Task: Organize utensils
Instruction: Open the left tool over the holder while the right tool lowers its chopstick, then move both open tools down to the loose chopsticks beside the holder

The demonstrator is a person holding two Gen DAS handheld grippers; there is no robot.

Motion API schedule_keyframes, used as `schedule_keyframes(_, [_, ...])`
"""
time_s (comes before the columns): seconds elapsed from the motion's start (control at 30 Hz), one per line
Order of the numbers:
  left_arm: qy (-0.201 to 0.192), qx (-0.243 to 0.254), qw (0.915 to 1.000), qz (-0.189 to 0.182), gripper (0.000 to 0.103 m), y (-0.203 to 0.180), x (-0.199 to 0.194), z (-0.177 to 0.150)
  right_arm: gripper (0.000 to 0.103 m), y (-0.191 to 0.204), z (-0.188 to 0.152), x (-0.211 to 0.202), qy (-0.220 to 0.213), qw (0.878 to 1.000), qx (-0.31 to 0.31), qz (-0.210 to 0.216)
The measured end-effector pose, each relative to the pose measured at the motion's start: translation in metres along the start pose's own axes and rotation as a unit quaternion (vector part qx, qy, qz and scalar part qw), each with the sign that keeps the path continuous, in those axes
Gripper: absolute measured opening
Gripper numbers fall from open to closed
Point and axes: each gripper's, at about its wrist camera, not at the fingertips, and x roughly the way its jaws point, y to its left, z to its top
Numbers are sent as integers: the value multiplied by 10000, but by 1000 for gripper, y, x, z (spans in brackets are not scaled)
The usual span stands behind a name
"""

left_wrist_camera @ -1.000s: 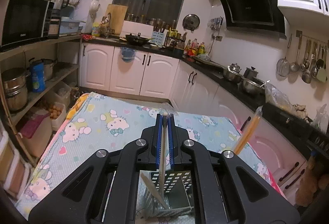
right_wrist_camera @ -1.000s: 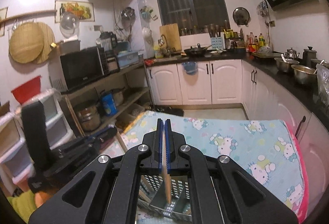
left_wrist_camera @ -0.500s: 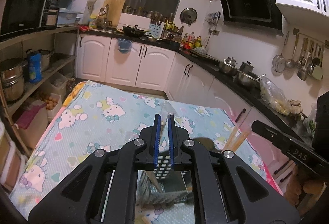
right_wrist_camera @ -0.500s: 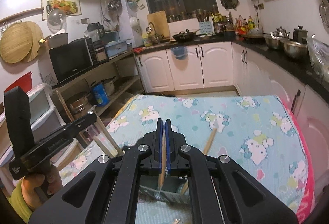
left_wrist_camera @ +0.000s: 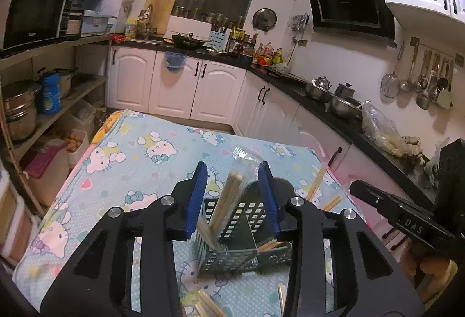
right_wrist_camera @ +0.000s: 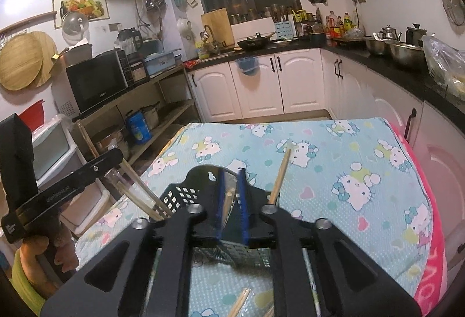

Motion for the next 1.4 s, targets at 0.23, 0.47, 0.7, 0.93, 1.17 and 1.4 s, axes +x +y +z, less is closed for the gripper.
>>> schedule_keyframes(0.23, [-22, 47, 10000, 11, 45, -3, -13, -5, 23, 4, -10, -12, 21, 10000, -52, -1])
schedule_keyframes(0.47, [15, -14, 10000, 22, 54, -6, -28, -13, 32, 4, -23, -24, 55, 9999, -84, -57])
schedule_keyframes(0.7, [13, -108, 9999, 7, 68, -6, -42, -21, 39, 3, -35, -37, 67, 9999, -88, -77])
schedule_keyframes(0.93, [18, -125, 9999, 11, 84, -8, -52, -28, 49, 8, -45, -51, 42, 9998, -141, -92])
schedule_keyframes(1.17, [69, -140, 9999, 7, 89, -9, -62, -39, 51, 11, -59, -62, 51, 9998, -177, -99])
schedule_keyframes(1.4, [145, -274, 9995, 46, 89, -3, -67, -50, 51, 14, -69, -67, 124, 9997, -192, -71])
